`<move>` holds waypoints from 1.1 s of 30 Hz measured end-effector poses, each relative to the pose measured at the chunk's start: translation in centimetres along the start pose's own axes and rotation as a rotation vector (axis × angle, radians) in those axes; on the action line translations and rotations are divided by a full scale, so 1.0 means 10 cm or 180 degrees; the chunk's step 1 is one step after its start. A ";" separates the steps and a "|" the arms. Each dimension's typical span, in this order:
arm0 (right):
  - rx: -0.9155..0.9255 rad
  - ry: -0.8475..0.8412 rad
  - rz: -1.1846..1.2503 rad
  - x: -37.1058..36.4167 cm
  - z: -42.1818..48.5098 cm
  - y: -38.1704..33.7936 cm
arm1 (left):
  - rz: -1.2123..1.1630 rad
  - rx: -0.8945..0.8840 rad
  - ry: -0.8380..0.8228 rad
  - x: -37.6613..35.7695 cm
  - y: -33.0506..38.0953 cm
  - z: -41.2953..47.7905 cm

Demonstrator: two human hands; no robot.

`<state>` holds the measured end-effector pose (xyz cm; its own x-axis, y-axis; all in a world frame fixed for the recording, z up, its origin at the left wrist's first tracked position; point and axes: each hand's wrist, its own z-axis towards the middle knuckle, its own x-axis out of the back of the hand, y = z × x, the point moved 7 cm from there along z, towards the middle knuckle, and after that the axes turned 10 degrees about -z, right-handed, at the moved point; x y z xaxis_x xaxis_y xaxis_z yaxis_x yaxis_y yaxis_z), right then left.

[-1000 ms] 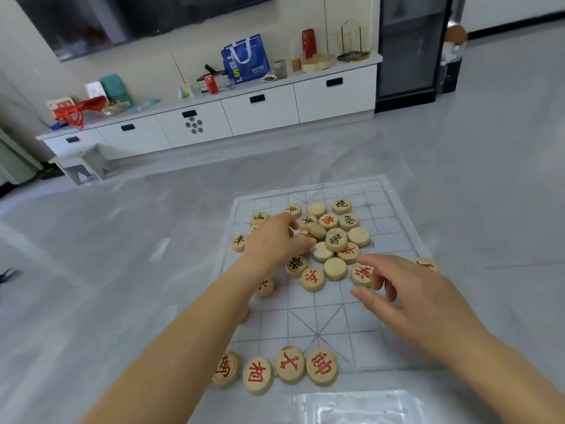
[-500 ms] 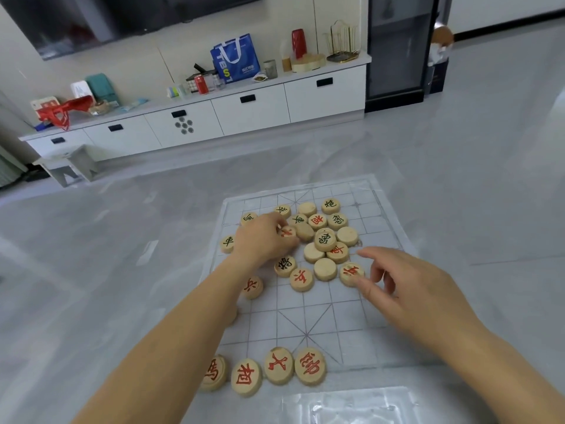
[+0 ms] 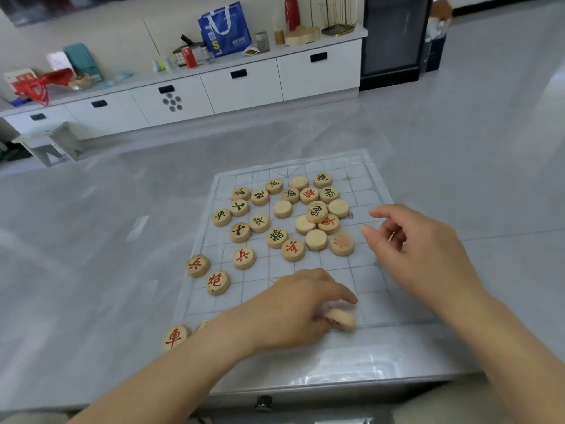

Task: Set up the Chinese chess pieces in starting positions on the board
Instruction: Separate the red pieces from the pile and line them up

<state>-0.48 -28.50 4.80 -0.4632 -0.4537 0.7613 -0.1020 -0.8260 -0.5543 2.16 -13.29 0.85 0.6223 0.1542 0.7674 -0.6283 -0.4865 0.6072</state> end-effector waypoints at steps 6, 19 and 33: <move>-0.0039 0.0075 -0.0051 0.04 -0.04 0.09 | 0.0050 0.0132 -0.0007 -0.01 -0.07 0.00; 0.0032 0.0000 -0.0107 0.02 -0.08 0.13 | 0.0895 -0.0511 0.0869 -0.72 0.52 -0.11; 0.0075 -0.0030 -0.0208 0.07 -0.14 0.14 | 0.0415 0.0556 0.1214 -0.13 0.08 -0.22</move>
<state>-2.16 -29.55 4.13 -0.4480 -0.4014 0.7988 -0.1111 -0.8616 -0.4953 -0.21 -12.04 0.80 0.3056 0.3723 0.8764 -0.5814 -0.6560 0.4814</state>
